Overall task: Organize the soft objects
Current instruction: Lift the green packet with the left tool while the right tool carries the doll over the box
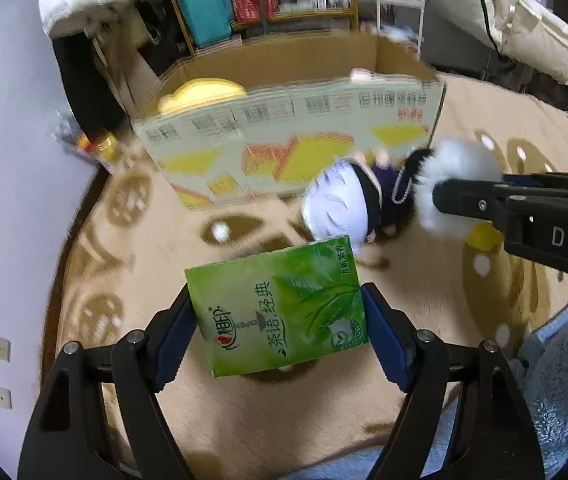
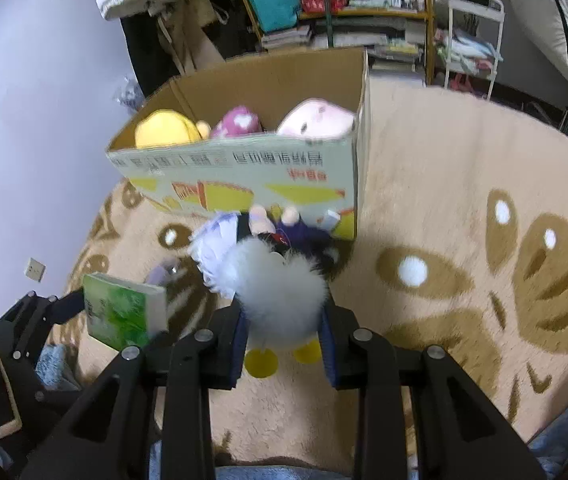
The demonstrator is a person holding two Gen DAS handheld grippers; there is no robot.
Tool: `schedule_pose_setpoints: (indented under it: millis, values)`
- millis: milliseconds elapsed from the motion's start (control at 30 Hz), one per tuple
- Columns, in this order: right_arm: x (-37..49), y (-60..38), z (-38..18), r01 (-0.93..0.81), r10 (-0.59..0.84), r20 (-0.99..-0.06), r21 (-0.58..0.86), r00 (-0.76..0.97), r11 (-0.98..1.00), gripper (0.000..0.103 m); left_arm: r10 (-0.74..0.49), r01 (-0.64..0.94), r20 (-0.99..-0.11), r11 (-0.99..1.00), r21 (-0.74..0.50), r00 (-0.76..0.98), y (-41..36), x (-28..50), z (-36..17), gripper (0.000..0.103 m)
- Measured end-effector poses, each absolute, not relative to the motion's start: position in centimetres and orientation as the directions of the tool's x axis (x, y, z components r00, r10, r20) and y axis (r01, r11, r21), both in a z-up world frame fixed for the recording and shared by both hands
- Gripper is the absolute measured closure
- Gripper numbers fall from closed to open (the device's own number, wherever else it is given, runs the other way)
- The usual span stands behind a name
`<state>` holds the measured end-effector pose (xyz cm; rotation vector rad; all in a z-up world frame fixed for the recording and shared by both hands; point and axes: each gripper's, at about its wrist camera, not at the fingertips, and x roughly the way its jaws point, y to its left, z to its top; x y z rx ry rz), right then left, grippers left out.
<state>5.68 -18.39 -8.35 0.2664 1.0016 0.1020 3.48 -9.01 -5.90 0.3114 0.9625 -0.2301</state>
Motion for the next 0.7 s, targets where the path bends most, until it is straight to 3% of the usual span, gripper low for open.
schedule_pose_setpoints:
  millis: [500,700]
  values:
    - [3.9,-17.3,-3.1,0.031,0.134,-0.684,0.224,0.717,0.974,0.07,-0.112,0.255,-0.605,0.954,0.156,0.788,-5.0,3.3,-0.1,0.025]
    - [3.4,-17.6,-1.4,0.031,0.11,-0.624,0.21,0.774,0.977,0.07,-0.111,0.224,-0.572,0.966,0.13,0.813,-3.7,3.4,1.0,0.025]
